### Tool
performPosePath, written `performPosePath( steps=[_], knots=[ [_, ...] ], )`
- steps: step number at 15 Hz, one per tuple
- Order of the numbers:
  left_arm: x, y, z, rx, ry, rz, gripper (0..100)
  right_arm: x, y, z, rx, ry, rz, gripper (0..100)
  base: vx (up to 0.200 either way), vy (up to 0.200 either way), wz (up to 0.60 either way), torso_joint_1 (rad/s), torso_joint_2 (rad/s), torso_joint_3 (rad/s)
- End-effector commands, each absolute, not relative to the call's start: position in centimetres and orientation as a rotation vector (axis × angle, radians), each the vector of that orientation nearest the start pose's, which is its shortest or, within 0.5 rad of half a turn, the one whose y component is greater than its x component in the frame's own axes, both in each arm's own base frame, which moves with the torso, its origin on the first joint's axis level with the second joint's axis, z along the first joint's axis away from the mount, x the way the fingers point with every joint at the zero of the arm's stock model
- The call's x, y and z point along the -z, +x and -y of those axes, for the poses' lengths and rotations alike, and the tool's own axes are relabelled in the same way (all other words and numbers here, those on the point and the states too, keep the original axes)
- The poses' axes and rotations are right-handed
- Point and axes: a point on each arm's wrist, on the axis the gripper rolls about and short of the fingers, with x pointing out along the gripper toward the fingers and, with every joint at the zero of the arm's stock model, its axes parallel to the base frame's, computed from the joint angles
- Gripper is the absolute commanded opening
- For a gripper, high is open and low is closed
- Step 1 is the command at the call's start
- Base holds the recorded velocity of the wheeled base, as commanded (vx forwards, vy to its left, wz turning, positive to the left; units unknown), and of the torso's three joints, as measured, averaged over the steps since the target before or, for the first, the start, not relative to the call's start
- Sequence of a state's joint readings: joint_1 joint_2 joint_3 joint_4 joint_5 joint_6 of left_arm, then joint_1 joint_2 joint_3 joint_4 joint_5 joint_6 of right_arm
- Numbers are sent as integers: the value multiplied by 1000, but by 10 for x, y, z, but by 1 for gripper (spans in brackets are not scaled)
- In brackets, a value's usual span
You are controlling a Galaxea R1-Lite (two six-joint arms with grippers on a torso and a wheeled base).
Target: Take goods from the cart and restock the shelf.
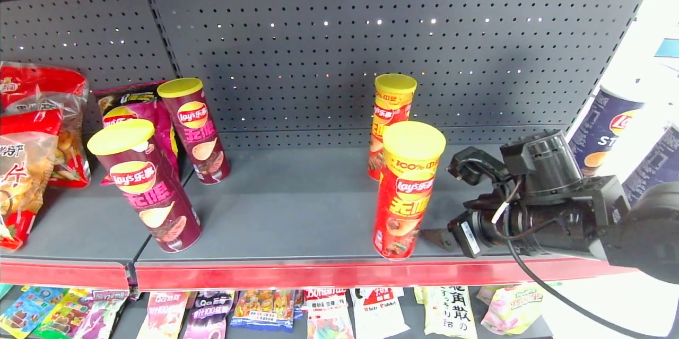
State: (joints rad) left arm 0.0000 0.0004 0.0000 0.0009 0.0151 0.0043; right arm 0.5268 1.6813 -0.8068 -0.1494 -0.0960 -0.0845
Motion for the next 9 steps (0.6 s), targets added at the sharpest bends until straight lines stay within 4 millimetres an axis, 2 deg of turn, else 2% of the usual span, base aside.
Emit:
performPosePath(
  steps=[1, 9],
  knots=[
    [-75, -23, 0, -15, 5, -2, 100, -141, 248, -140, -435, -303, -681, 100, 0, 0, 0, 0, 0, 0],
    [-75, -23, 0, -15, 5, -2, 100, -140, 252, -142, -453, -345, -652, 100, 0, 0, 0, 0, 0, 0]
  ],
)
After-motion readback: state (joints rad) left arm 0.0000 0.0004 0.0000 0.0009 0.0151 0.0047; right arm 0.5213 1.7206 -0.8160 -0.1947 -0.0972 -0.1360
